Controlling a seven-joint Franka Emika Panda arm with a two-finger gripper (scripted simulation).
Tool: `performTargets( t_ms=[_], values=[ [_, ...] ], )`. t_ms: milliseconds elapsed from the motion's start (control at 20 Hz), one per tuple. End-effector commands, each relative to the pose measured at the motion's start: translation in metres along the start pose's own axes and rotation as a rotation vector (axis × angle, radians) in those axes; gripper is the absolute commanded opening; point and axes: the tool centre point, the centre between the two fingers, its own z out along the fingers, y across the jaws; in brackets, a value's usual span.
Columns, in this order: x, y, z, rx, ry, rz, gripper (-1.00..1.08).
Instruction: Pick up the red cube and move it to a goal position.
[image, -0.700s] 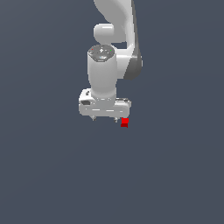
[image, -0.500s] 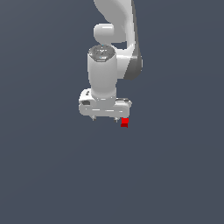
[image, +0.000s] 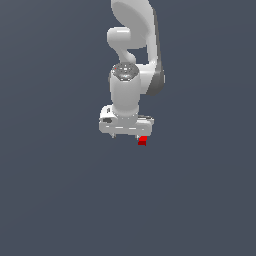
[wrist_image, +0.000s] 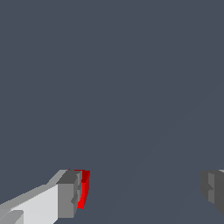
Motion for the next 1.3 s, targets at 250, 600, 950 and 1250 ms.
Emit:
performTargets(
  t_ms=[250,600,950,1250],
  values=[
    [-0.040,-0.036,0.057,0.004,-0.019,0.027,1.00],
    [-0.072,-0.067,0.106,0.007,-0.034,0.050,1.00],
    [-0.087,-0.084,0.130,0.009,-0.041,0.061,1.00],
    [-0.085,-0.084,0.129,0.009,-0.041,0.061,1.00]
  ],
)
